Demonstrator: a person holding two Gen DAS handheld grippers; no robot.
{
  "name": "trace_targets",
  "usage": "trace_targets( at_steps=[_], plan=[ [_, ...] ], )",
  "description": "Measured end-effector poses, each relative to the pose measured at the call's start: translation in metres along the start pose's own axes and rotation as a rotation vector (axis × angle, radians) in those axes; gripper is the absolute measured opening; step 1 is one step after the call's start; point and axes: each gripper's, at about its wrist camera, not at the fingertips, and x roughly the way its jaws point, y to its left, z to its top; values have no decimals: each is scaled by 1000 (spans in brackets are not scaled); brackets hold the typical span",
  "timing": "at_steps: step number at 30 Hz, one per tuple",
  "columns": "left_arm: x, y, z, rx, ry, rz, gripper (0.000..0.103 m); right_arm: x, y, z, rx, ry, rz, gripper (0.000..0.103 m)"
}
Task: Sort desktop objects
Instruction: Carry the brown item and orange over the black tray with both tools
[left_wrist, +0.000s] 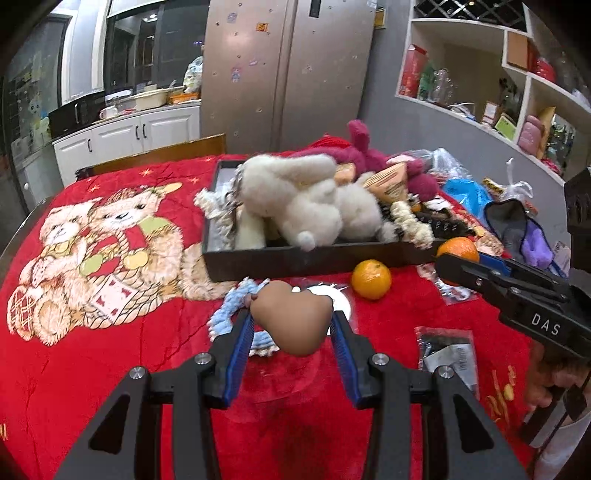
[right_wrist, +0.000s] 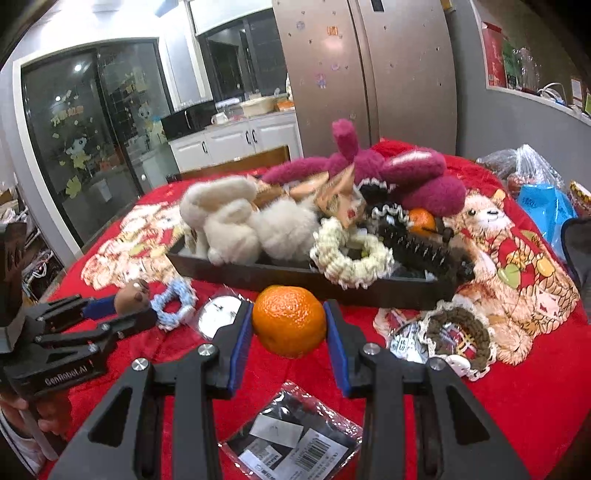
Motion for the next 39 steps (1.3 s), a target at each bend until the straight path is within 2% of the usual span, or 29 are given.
trace_targets(
  at_steps=[4, 8, 12, 15, 18, 21, 24, 28, 29, 33, 37, 39],
  plan=[
    [-9, -9, 13, 7, -24, -21, 43, -9, 4, 9, 14, -28, 16, 39],
    [-15, -11, 39, -22, -26, -48, 43, -14, 7, 27, 28, -33, 14, 39],
    [-17, -15, 76, -14, -48, -16, 43, -16, 6, 56, 31, -41, -5, 39],
    [-6, -15, 105, -23, -30, -56, 43, -9, 3, 79, 21, -37, -33, 39],
    [5, -16, 129, -29, -42, -52, 43, 3, -3, 101, 28, -28, -64, 39],
    [24, -18, 152, -5, -63, 2, 43, 22, -14, 128, 41, -12, -85, 39],
    [45, -16, 166, -4, -66, 24, 43, 43, -24, 150, 30, 0, -94, 39],
    [70, -11, 166, -12, -94, 75, 43, 65, -46, 158, 102, -53, -67, 39],
    [78, -14, 168, 11, -78, 81, 43, 75, -51, 160, 113, -37, -73, 39],
    [87, -13, 162, 9, -53, 4, 43, 91, -55, 157, 86, 2, -80, 39],
    [97, -18, 156, 32, -31, 40, 43, 100, -58, 153, 80, 27, -78, 39],
    [103, -15, 154, 8, -9, 25, 43, 105, -56, 148, 78, 44, -68, 39]
  ],
)
